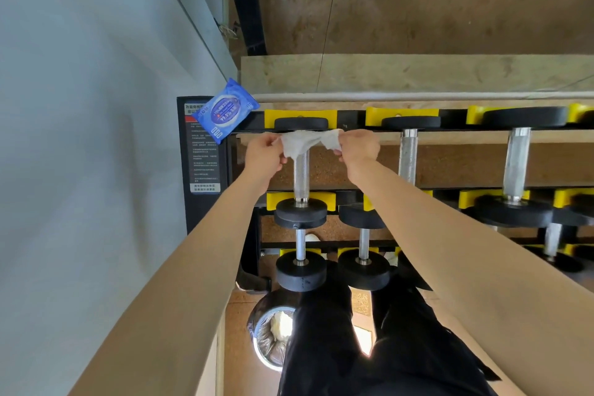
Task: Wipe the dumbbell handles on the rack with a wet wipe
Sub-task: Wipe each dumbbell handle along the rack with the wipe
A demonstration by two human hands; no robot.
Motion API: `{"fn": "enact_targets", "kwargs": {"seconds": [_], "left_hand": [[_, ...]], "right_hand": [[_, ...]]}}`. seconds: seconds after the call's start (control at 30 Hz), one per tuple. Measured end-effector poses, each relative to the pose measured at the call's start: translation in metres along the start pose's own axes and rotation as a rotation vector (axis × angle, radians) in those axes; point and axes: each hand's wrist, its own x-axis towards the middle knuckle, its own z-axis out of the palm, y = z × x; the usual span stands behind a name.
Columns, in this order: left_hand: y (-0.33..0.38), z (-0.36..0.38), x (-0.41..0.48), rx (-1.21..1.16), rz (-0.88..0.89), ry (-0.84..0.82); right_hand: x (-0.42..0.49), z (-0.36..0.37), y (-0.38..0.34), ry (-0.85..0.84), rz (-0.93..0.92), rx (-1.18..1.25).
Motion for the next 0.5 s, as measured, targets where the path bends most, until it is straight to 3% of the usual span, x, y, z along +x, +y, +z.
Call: {"fn": "enact_targets", "kwargs": {"seconds": [0.17, 0.27, 0.37, 0.5], "left_hand": [[-0.016, -0.027, 0.007, -0.074, -0.097, 0.339], [-0.016, -0.025, -0.005, -0.118, -0.075, 0.198], [-0.021, -0.023, -0.019, 0.092, 0.004, 0.040], [-0.047, -0.048, -0.022, 0.310, 0.008, 0.203]], "right_hand": [[-0.026, 0.004, 0.005, -0.360, -0.131, -0.055], [-0.019, -0.010, 0.009, -0.253, -0.142, -0.102], [-0.012, -0.025, 0.020, -0.122, -0.109, -0.162], [-0.026, -0.026, 0.035, -0.396, -0.238, -0.354]]}}
